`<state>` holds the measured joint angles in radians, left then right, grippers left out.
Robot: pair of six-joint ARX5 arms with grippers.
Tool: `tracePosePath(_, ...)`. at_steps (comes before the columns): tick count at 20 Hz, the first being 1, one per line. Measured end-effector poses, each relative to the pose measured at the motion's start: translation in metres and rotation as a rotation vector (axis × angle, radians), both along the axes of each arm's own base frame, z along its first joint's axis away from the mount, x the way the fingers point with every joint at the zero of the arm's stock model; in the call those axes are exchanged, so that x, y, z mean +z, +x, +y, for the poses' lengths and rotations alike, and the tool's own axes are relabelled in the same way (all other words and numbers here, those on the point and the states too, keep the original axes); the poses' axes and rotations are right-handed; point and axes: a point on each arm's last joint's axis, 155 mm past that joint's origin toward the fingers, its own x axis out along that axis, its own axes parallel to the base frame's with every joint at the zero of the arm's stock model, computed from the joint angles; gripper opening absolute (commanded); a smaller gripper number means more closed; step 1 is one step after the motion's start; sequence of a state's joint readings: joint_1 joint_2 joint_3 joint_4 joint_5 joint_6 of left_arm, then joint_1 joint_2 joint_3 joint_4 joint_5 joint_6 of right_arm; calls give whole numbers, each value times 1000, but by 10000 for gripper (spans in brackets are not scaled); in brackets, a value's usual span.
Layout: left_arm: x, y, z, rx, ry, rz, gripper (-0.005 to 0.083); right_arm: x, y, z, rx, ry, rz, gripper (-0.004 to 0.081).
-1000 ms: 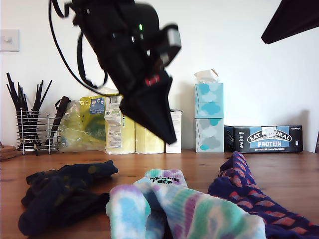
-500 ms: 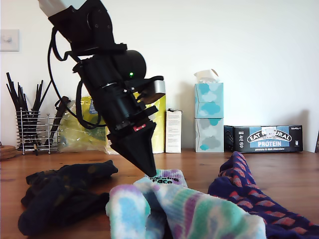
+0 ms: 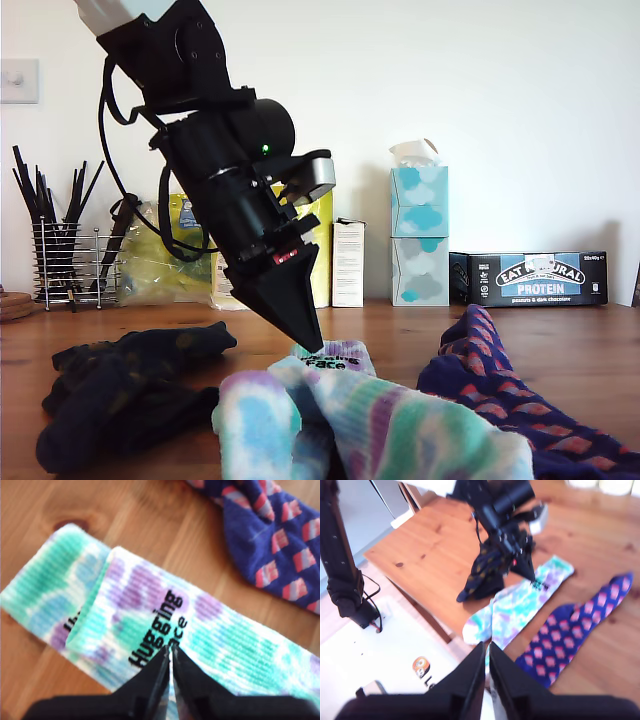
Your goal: Pair up the socks based on colour and pattern, by placing each sock on top of its pair
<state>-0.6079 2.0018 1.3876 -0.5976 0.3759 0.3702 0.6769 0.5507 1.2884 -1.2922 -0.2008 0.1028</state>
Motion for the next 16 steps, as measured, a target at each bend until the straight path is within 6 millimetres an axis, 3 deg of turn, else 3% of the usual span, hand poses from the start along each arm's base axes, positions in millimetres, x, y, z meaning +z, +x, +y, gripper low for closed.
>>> tracePosePath(3, -22, 0, 3, -1, 30, 25, -24, 3, 5, 2, 9, -21, -16, -13)
tracePosePath(6, -22, 5, 2, -1, 33, 4, -24, 0, 9, 5, 20, -48, -14, -13)
tracePosePath(13, -18, 44, -2, 55, 39, -166, -24, 0, 13, 9, 33, -62, -28, -13)
tracePosePath(16, -17, 50, -5, 75, 23, -180, -24, 4, 16, 11, 32, -50, -43, -13)
